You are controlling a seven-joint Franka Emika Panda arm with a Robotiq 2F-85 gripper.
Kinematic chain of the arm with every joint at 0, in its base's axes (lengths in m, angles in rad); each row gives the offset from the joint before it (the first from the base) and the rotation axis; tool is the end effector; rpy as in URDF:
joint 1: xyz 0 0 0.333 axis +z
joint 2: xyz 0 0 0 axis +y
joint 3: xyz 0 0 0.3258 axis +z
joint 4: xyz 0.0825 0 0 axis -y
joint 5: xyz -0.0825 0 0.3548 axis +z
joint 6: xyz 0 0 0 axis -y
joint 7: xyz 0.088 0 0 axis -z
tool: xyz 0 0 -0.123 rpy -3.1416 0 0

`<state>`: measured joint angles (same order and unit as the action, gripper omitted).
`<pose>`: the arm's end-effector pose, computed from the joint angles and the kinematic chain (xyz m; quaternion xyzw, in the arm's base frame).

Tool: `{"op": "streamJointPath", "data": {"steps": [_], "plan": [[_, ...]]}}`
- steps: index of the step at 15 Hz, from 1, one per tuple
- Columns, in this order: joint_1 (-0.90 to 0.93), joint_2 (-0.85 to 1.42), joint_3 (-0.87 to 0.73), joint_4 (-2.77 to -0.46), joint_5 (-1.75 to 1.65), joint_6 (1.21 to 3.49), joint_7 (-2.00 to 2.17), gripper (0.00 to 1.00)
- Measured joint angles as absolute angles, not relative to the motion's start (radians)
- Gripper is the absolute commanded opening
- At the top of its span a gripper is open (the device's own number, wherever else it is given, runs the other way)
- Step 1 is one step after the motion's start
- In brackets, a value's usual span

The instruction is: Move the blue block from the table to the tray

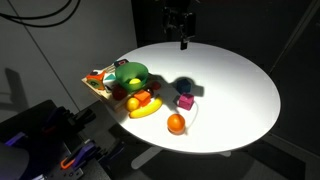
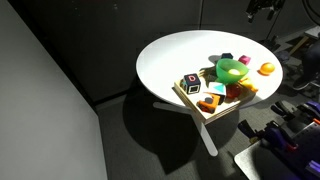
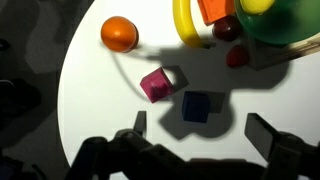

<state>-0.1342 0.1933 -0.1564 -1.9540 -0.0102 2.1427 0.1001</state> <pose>0.5500 -0.1616 0.3906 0.9816 -0.1900 -0.0030 0.0191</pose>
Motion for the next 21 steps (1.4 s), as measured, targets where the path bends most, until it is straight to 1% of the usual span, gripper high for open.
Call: {"op": "streamJointPath", "data": {"steps": [9,21], "plan": [[-0.135,0.245,-0.160,-1.928,-0.010,2.097,0.100,1.00],[-0.135,0.468,-0.168,-1.806,-0.011,2.054,0.147,1.00]]}}
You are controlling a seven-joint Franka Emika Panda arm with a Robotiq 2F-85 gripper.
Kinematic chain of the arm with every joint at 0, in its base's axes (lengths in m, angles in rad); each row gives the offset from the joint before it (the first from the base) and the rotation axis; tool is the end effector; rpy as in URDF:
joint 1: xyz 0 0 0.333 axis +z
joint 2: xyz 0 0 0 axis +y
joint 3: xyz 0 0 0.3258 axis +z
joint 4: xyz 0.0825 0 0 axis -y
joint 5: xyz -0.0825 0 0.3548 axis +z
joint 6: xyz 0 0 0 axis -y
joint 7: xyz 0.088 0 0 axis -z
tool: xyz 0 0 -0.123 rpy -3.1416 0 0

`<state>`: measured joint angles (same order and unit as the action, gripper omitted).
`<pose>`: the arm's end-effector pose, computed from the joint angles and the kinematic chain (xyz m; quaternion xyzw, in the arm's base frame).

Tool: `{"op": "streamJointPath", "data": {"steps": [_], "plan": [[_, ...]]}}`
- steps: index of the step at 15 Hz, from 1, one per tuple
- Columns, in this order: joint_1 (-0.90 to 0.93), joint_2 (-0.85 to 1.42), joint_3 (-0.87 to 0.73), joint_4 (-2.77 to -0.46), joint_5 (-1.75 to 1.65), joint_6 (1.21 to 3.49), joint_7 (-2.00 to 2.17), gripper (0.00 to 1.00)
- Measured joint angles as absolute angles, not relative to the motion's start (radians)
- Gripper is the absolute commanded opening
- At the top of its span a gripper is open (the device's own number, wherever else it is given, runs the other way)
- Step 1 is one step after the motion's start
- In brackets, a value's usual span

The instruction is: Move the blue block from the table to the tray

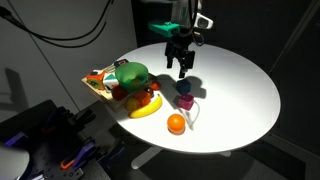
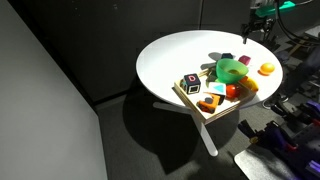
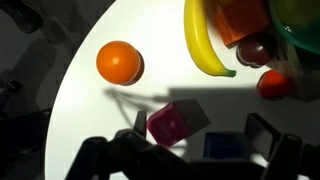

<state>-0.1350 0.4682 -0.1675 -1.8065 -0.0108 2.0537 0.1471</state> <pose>0.5781 -0.1738 0.2841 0.9700 -0.2138 -0.1101 0.0344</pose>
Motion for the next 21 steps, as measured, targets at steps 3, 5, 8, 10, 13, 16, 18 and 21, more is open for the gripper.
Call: {"op": "streamJointPath", "data": {"steps": [3,5,8,10,13,16,18,21], "plan": [[-0.135,0.514,-0.167,-1.786,-0.011,2.055,0.147,1.00],[-0.134,0.539,-0.166,-1.775,-0.011,2.060,0.147,1.00],[-0.134,0.569,-0.162,-1.765,-0.011,2.086,0.147,1.00],[-0.134,0.588,-0.159,-1.755,-0.010,2.106,0.147,1.00],[-0.134,0.614,-0.154,-1.735,-0.009,2.131,0.147,1.00],[-0.134,0.638,-0.146,-1.705,-0.007,2.141,0.147,1.00],[-0.134,0.651,-0.140,-1.686,-0.003,2.146,0.147,1.00],[-0.134,0.670,-0.130,-1.657,0.004,2.153,0.147,1.00]]}}
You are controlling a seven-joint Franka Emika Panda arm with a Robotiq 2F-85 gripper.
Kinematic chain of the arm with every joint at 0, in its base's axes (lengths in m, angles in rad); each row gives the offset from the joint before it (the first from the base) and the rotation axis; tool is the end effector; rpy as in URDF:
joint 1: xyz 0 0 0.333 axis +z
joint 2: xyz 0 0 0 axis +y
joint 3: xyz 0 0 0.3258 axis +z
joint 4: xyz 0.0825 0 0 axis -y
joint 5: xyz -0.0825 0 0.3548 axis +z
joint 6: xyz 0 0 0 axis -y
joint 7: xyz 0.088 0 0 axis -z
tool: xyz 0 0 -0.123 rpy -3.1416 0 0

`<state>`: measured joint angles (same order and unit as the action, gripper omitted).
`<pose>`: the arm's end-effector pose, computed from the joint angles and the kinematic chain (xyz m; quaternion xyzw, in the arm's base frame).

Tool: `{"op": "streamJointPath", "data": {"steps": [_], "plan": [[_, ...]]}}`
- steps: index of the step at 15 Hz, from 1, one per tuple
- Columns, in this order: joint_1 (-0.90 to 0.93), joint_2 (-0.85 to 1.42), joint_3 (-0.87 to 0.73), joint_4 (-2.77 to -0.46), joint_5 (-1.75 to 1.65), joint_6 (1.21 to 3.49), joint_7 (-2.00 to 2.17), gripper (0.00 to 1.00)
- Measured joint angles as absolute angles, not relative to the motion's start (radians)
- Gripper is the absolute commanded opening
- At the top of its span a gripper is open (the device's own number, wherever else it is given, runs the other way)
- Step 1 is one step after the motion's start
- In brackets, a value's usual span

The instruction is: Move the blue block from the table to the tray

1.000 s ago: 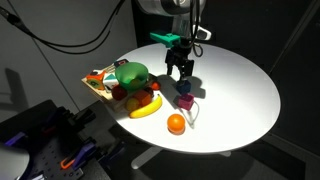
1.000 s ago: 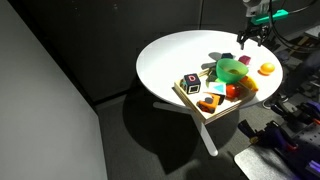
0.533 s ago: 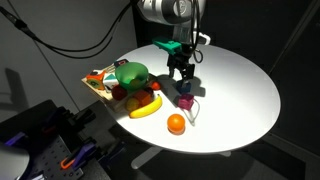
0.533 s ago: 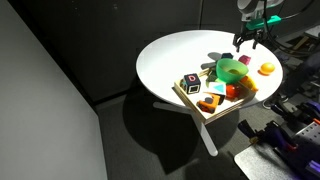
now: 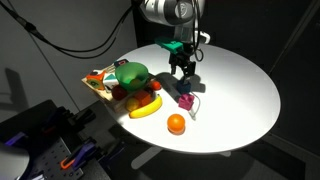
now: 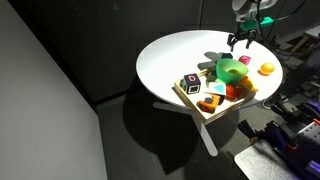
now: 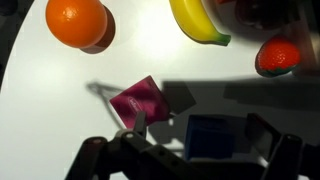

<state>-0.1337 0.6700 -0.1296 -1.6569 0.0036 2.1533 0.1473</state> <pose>0.6277 -0.1597 0.2204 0.9766 -0.1938 -0.0862 0.0348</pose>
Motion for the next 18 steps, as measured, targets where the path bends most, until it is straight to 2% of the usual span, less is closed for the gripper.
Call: {"op": "streamJointPath", "data": {"steps": [18], "plan": [[-0.128,0.852,-0.117,-1.479,0.006,2.256,0.147,1.00]]}}
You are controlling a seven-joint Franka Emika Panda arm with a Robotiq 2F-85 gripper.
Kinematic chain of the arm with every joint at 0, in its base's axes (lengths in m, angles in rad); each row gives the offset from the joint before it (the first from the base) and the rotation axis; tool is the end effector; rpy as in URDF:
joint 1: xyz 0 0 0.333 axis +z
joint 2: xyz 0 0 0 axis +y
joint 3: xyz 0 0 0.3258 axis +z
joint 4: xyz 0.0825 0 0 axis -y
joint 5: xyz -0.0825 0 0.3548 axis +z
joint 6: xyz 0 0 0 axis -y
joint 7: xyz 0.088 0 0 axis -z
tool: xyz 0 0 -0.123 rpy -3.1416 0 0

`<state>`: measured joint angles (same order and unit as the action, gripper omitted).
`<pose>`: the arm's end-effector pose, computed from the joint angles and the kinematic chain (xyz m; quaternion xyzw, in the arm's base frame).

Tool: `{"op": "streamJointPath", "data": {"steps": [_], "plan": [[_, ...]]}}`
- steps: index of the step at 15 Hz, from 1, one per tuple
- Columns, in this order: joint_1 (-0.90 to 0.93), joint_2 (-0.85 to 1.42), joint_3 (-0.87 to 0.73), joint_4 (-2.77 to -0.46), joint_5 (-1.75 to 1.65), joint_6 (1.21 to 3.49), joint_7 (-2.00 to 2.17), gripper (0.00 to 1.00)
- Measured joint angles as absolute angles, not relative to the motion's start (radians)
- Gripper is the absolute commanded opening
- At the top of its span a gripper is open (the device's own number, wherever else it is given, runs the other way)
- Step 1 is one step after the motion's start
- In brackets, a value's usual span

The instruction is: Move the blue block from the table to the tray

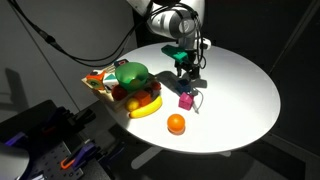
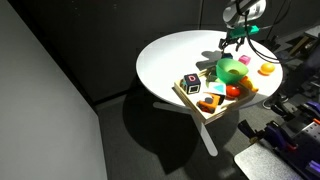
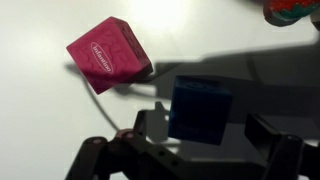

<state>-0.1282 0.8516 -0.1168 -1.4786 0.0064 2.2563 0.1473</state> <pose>0.6755 -0.1546 0.1749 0.9824 -0.1787 -0.0363 0.0404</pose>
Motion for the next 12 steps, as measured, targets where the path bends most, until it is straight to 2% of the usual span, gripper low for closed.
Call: {"op": "streamJointPath", "data": {"steps": [6,7,8,12], "plan": [[-0.121,0.896,-0.117,-1.464,0.006,2.311,0.147,1.00],[-0.121,0.902,-0.117,-1.464,0.006,2.319,0.147,0.75],[-0.121,0.907,-0.117,-1.464,0.006,2.326,0.147,0.73],[-0.121,0.918,-0.122,-1.463,0.006,2.333,0.147,0.41]]}}
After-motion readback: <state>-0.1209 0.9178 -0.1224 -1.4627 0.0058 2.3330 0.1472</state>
